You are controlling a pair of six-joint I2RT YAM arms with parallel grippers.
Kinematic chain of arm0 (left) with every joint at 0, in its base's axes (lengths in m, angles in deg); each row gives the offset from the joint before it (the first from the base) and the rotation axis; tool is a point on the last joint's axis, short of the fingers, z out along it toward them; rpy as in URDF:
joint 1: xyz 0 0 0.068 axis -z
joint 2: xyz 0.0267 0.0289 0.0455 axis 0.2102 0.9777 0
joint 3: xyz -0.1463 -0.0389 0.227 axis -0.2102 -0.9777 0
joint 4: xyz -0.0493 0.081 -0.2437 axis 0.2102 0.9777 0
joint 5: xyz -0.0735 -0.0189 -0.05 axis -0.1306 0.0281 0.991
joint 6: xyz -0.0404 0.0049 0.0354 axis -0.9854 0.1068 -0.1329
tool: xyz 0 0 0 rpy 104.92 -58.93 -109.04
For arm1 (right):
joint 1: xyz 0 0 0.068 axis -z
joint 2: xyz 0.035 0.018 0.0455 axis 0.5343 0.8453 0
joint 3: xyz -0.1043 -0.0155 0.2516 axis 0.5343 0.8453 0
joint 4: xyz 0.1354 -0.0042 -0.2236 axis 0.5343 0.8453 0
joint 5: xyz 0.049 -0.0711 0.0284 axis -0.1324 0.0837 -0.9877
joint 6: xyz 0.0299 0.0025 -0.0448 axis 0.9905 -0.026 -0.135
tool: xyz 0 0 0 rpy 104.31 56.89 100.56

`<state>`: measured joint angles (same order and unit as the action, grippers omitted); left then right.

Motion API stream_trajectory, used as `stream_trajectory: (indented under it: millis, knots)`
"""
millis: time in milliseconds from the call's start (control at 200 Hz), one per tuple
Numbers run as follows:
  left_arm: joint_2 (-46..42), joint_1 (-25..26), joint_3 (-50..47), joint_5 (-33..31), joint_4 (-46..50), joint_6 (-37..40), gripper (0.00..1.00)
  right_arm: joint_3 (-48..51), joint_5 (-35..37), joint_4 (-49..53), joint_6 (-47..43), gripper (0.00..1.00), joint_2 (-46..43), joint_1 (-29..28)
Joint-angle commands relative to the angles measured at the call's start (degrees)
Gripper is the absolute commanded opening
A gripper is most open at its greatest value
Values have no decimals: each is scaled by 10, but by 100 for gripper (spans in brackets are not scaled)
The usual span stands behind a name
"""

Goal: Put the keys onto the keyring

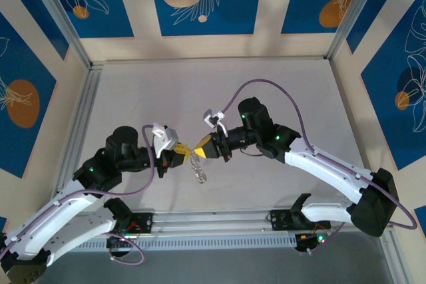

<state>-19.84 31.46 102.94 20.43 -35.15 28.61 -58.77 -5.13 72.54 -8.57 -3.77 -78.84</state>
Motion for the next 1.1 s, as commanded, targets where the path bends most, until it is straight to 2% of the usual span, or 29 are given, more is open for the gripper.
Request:
stream_trajectory:
  millis: [0, 350, 1095]
  knots:
    - [-9, 6, 9, 2, -22, 17, 0, -21, -4, 11, 8, 0, 9, -2]
    - [-11, 10, 9, 1, -22, 19, 0, -32, -4, 49, 24, 0, 26, 12]
    - [-18, 11, 7, 0, -26, 19, 0, -39, -12, 65, 39, 0, 46, 33]
